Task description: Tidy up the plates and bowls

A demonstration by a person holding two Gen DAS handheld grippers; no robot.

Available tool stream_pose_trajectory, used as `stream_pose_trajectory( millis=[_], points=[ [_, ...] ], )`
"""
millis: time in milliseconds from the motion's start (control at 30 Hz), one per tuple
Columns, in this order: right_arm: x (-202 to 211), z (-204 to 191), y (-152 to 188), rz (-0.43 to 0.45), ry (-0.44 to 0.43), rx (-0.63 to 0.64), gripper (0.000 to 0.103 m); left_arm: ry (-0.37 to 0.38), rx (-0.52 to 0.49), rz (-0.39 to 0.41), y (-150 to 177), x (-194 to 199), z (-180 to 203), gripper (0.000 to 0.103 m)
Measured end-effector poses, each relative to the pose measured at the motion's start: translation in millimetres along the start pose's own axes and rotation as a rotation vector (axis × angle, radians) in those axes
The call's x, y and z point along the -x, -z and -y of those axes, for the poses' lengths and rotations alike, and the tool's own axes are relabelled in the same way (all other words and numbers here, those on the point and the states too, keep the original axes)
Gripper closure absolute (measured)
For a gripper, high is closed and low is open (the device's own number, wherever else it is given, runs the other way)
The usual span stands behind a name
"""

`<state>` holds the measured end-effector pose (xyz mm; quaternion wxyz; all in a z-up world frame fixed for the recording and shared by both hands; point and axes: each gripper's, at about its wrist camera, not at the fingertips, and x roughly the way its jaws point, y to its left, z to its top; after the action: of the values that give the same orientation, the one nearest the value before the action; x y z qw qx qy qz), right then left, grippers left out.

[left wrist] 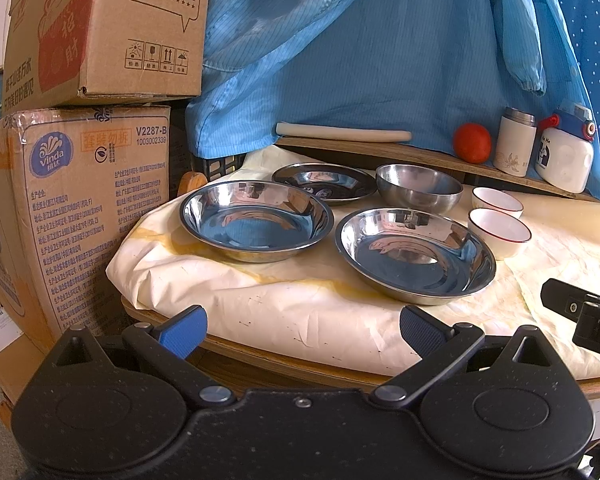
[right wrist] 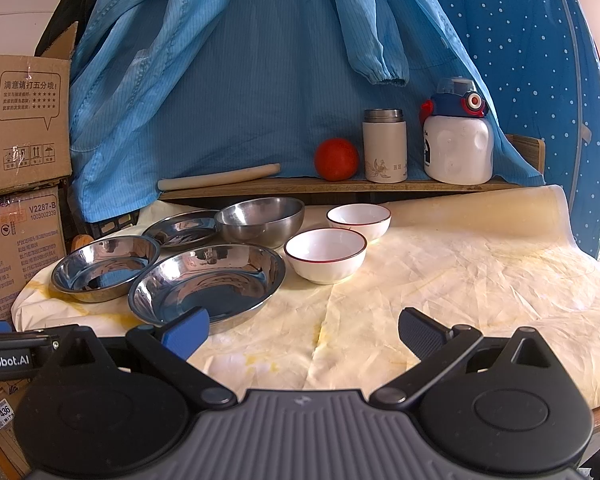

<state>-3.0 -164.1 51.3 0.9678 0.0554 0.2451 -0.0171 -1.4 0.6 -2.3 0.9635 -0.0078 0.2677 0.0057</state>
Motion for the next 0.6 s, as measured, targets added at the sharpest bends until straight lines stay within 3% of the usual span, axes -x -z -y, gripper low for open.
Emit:
stream_pose_trajectory(
  millis=[600],
  points=[
    [2.5, 3.7, -1.4, -0.002, -0.003, -0.001, 0.0, -0.001, 0.0, -0.001, -1.5, -1.3, 0.6, 0.001]
  ],
)
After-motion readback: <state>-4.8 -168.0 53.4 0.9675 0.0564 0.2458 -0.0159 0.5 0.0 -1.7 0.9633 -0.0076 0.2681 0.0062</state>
